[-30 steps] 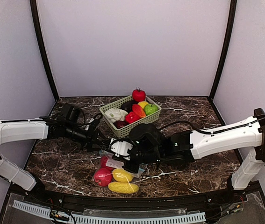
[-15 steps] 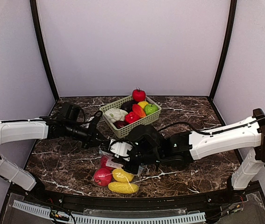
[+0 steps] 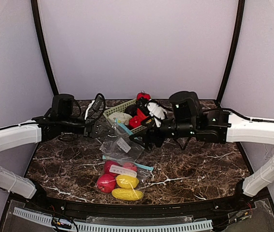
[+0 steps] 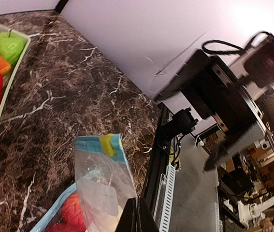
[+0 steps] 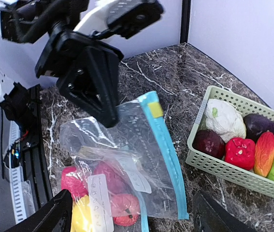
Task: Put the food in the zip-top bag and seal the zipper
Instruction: Pass from the left arm to the right
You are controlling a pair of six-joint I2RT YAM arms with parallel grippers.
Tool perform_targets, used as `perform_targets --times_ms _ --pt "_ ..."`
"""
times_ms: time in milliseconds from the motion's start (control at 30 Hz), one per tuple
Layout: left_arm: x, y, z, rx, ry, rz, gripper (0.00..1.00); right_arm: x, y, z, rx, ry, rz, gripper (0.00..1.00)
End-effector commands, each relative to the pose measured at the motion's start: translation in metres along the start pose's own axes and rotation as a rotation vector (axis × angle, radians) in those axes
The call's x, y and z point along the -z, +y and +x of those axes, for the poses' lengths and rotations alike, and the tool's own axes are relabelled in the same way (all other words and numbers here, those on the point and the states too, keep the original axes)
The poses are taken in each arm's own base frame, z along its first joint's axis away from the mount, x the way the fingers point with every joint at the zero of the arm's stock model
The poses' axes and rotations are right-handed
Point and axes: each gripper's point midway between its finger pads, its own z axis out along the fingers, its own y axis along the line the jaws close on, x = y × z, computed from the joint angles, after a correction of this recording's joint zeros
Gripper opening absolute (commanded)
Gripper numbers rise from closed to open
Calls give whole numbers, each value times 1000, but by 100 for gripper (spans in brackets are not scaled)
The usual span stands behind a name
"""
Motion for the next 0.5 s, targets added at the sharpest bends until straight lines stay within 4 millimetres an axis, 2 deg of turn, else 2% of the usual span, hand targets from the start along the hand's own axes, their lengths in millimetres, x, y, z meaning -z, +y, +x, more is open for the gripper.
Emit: perform_targets --times_ms 0,233,333,467 --pt "7 -46 -15 -284 -12 166 1 13 -6 -14 -145 -2 -144 81" --pt "6 -72 -20 -382 35 289 1 15 5 -34 -168 -16 -395 62" --pt "0 -73 -10 -363 90 318 1 14 7 -43 -166 -25 -454 57" --pt "-4 -75 3 -341 132 345 1 11 4 -44 -158 -23 -458 56"
